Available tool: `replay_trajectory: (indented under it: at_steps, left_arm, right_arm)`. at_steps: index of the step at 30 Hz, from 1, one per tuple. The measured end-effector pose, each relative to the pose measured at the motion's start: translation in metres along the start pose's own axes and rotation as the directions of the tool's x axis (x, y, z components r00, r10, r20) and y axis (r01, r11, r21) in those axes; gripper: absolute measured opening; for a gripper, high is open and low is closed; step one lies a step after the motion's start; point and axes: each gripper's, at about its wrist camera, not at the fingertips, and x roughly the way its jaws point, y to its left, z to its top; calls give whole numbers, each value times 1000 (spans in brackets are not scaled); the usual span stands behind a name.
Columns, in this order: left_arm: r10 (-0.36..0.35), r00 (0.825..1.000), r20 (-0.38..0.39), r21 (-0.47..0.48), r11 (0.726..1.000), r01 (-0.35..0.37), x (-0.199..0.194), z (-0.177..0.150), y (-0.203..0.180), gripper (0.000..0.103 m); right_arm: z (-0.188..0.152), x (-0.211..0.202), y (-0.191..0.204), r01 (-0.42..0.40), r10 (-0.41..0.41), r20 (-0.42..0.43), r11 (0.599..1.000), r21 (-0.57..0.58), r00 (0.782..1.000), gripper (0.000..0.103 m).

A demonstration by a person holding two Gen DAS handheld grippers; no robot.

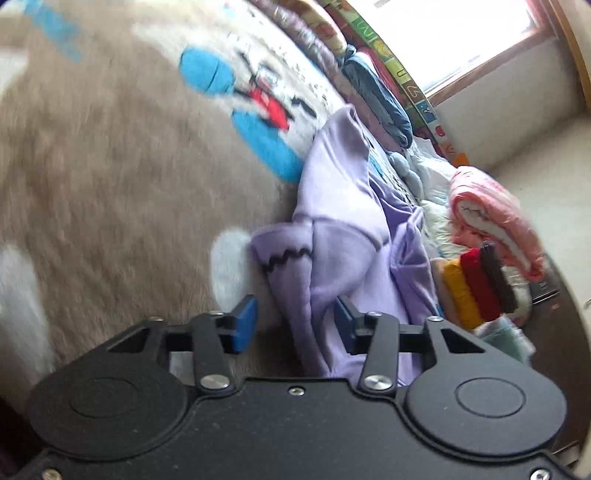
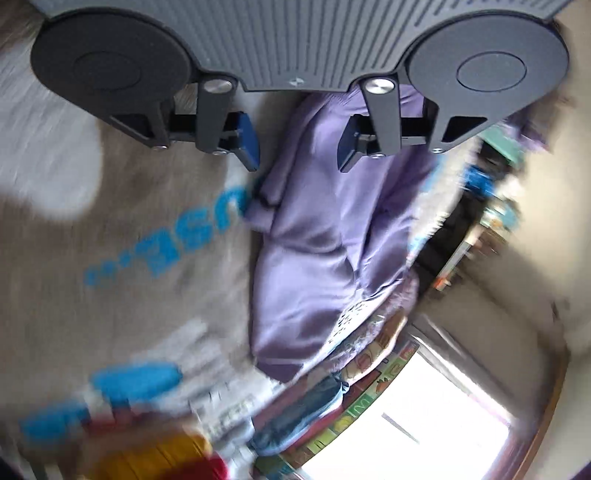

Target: Fold clothes

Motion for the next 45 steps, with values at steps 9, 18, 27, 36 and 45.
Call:
replay_trajectory:
  at_steps: [9, 18, 27, 36, 45]
  left_arm:
    - [64, 998, -1, 39, 997, -64, 45, 11, -3, 42]
    - [-316, 945, 87, -394, 860, 324, 51, -1, 79, 12]
    - [-185, 982, 21, -239, 953, 185, 34, 8, 62, 20]
    - [-103, 994, 24, -62, 993, 105, 14, 41, 33, 55]
    - [-9, 1000, 17, 223, 975, 5, 48, 112, -17, 64]
  right_arm:
    - [6, 34, 4, 39, -40, -18, 997, -70, 999, 35]
    - [-11, 31, -66, -226, 213, 77, 881, 416, 974, 19]
    - [-13, 22, -40, -128, 127, 19, 972, 197, 992, 21]
    - [-3, -10, -77, -181, 153, 140, 959, 217, 978, 46]
    - [-4, 7, -73, -186, 173, 166, 980, 70, 971, 43]
